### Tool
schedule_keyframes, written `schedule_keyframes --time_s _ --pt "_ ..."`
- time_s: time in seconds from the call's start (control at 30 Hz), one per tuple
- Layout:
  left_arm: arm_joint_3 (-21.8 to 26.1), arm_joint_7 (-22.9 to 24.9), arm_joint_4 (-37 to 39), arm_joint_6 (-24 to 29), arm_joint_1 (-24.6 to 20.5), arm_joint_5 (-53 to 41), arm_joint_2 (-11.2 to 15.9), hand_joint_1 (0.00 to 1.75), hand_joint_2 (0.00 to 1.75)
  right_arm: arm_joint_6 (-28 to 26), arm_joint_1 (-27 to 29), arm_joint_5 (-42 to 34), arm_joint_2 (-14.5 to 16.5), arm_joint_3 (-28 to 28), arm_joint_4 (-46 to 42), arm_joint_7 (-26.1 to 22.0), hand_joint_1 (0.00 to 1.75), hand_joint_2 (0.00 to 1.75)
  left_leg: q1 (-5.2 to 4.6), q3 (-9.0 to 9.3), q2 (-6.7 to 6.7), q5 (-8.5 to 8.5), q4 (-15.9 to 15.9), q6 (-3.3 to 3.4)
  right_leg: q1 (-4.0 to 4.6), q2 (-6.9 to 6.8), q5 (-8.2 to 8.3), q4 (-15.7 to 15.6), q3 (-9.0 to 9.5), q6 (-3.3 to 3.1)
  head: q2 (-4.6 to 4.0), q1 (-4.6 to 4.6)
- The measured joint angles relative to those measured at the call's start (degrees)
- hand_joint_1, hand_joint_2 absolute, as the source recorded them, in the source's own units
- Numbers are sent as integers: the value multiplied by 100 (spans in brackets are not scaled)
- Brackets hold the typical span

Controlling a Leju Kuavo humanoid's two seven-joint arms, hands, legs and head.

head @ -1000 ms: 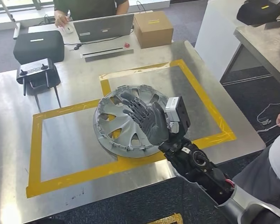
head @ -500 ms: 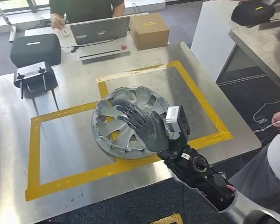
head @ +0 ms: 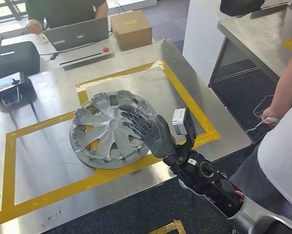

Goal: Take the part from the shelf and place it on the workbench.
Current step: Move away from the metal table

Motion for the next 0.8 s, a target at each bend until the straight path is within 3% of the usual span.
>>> schedule_keyframes --time_s 0.03,0.07,0.1,0.13,0.23,0.27,0.37,0.4,0.43,0.47,0.53,0.57,0.6,0.63,0.67,0.73,0.77,0.8 --pt "-5 0 0 1 1 0 3 0 0 -5 3 1 0 0 4 8 0 0 -12 -152 -2 -166 377 8 27 7 29 1 -47 -36 0 -12" --pt "-10 -1 0 1 3 1 4 0 0 -12 6 3 0 0 8 14 0 0 -27 -217 -3 -228 582 25 51 16 58 1 -86 -61 0 -13" --pt "-15 -1 1 3 6 4 2 0 0 -20 7 4 0 0 13 20 0 0 -43 -169 -5 -183 564 51 71 24 87 1 -117 -75 0 -14" --pt "-21 -1 0 5 4 9 0 0 0 -31 7 5 0 -1 16 25 0 0 -60 3 -7 -42 298 88 83 31 116 1 -142 -75 0 -14" --pt "-52 8 -8 23 -31 38 7 0 0 -57 2 6 0 -3 17 44 0 0 -138 670 -25 360 -890 224 104 33 212 -2 -196 -26 0 -8" --pt "-61 10 -12 32 -40 49 11 0 0 -60 0 5 0 -3 16 56 0 0 -169 752 -32 406 -1074 256 100 29 246 -8 -205 7 0 -3" --pt "-78 10 -19 46 -29 73 21 0 0 -70 -2 -2 0 -2 16 101 0 0 -218 702 -30 536 -1154 344 69 22 374 -95 -221 129 0 2" --pt "-87 10 -20 47 -27 79 20 0 0 -73 -2 -4 0 -3 16 111 0 0 -211 662 -19 610 -1186 378 62 21 336 -90 -260 158 0 -1" --pt "-96 11 -20 48 -26 82 18 0 0 -76 -2 -6 0 -5 16 117 0 0 -196 603 -5 691 -1217 412 62 15 180 26 -336 180 0 11" --pt "-102 11 -21 48 -25 84 16 0 0 -79 -2 -8 0 -7 16 122 0 0 -186 534 9 764 -1235 436 54 3 -90 284 -442 196 0 28" --pt "-110 11 -21 48 -13 85 17 0 0 -87 -1 -8 0 -8 17 140 0 0 -186 388 30 880 -1239 468 44 -20 -722 1108 -657 229 0 66" --pt "-115 11 -21 48 -5 84 16 0 0 -91 -1 -7 0 -5 18 151 0 0 -191 319 38 932 -1236 469 43 -24 -891 1464 -695 245 0 75" --pt "-124 12 -21 48 -1 80 13 0 0 -101 -1 -4 0 -3 19 166 0 0 -196 249 43 985 -1232 466 44 -25 -921 1644 -641 254 0 77" --pt "-135 14 -21 48 0 76 8 0 0 -113 -3 -3 0 -2 19 179 0 0 -199 178 45 1037 -1224 458 47 -26 -838 1602 -476 256 0 82" --pt "-144 18 -21 48 0 72 4 0 0 -126 -7 -1 0 -1 18 191 0 0 -201 114 44 1084 -1213 445 49 -28 -701 1342 -205 249 0 88" --pt "-156 29 -25 48 -2 67 -4 0 0 -163 -31 -1 0 -2 10 209 0 0 -208 17 40 1164 -1177 403 69 -42 -572 445 497 201 0 113" --pt "-158 34 -28 48 -3 66 -7 0 0 -180 -45 -1 0 -2 4 211 0 0 -212 -2 41 1205 -1170 374 86 -48 -575 91 740 163 0 118" --pt "-162 40 -31 48 -8 66 -9 0 0 -193 -61 -2 0 -1 -3 212 0 0 -213 -8 43 1246 -1168 342 105 -51 -608 -140 866 126 0 120"
